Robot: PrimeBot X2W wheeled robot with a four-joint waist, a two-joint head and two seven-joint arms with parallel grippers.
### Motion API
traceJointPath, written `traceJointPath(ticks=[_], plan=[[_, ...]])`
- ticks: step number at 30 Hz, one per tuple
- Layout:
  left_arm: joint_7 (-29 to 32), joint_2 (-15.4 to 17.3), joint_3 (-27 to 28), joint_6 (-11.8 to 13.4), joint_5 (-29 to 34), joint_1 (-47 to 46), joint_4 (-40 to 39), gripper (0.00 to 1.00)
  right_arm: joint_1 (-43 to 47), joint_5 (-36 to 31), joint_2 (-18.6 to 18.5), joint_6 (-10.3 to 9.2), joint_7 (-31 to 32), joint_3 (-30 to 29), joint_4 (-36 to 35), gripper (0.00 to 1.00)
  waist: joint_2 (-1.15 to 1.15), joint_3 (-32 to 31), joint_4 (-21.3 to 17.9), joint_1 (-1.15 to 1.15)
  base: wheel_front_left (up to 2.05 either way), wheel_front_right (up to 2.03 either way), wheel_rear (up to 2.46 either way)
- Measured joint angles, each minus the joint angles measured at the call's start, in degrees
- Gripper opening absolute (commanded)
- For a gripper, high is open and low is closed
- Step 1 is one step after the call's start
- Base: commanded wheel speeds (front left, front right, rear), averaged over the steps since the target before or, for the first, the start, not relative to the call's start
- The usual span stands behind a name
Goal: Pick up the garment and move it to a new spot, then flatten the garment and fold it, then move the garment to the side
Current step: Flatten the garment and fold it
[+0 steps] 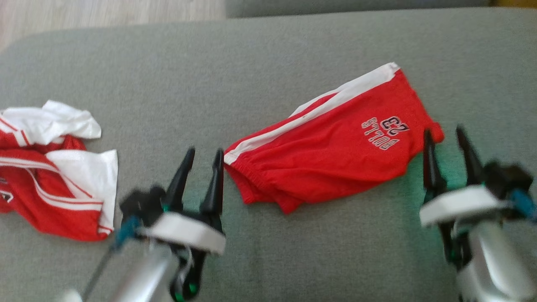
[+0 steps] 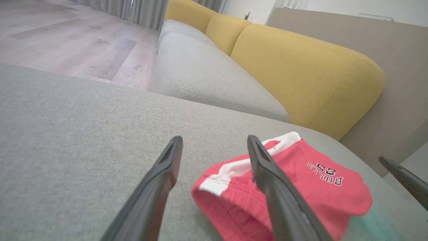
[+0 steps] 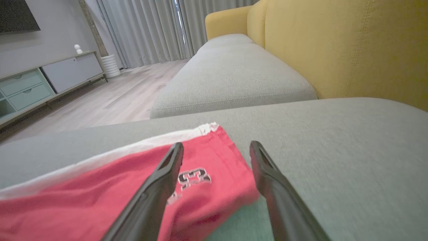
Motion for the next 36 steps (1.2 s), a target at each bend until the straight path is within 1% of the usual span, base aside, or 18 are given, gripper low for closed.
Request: traceJointPath(ticks=[4, 8, 12, 13, 14, 17, 21, 26, 31, 36], plan=[[0.00, -2.91, 6.49, 3.38, 12.04, 9.40, -6.17, 1.00, 7.15, -0.15, -0.13, 0.00, 0.00, 1.15, -3.69, 1.00, 0.00, -2.17, -1.07, 0.00, 0.00, 0.00, 0.00], [0.00, -5.63, 11.24, 7.32, 22.03, 15.86, -11.58, 1.00, 10.41, -0.99, 0.25, 0.00, 0.00, 1.05, -5.55, 1.00, 0.00, -4.27, -1.03, 0.00, 0.00, 0.00, 0.00], [-0.01, -7.04, 12.84, 10.20, 29.96, 19.33, -16.04, 1.00, 12.22, -2.03, 0.77, 0.00, 0.00, -0.21, -5.53, 1.00, 0.00, -5.20, 1.21, 0.00, 0.00, 0.00, 0.00], [-0.01, -7.32, 12.83, 10.73, 31.64, 19.93, -16.88, 1.00, 12.19, -2.37, 0.73, 0.00, 0.00, -0.92, -5.17, 1.00, 0.00, -5.34, 2.02, 0.00, 0.00, 0.00, 0.00], [-0.02, -7.64, 12.80, 11.36, 33.99, 21.02, -18.36, 1.00, 11.80, -3.16, 0.32, 0.00, 0.00, -2.42, -3.61, 1.00, 0.00, -5.50, 3.82, -0.01, 0.00, 0.00, 0.00], [-0.02, -7.78, 12.29, 11.73, 36.26, 22.16, -19.47, 1.00, 9.58, -3.97, -1.05, 0.00, 0.05, -5.67, 0.62, 1.00, 0.00, -5.46, 6.76, 0.00, 0.00, 0.00, 0.00], [-0.02, -8.08, 11.62, 11.71, 37.58, 22.93, -19.89, 1.00, 3.39, -4.91, -3.58, 0.00, 2.02, -10.47, 6.52, 1.00, 0.00, -4.89, 10.73, 0.00, 0.00, 0.00, 0.00], [-0.02, -8.27, 10.39, 11.66, 38.12, 22.92, -20.17, 1.00, -4.69, -6.93, -6.32, 0.00, 5.47, -13.15, 14.38, 1.00, 0.00, -3.09, 14.54, 0.01, 0.00, 0.00, 0.00], [-0.02, -8.53, 10.03, 11.61, 38.12, 22.34, -20.33, 1.00, -8.96, -9.43, -8.39, 0.00, 7.99, -14.79, 21.95, 1.00, 0.00, -0.14, 16.38, 0.02, 0.00, 0.00, 0.00], [-0.02, -8.58, 9.64, 11.65, 38.04, 21.19, -20.57, 1.00, -12.16, -11.43, -9.50, 0.00, 8.88, -16.82, 27.64, 1.00, 0.00, 2.07, 16.79, 0.02, 0.00, 0.00, 0.00]])
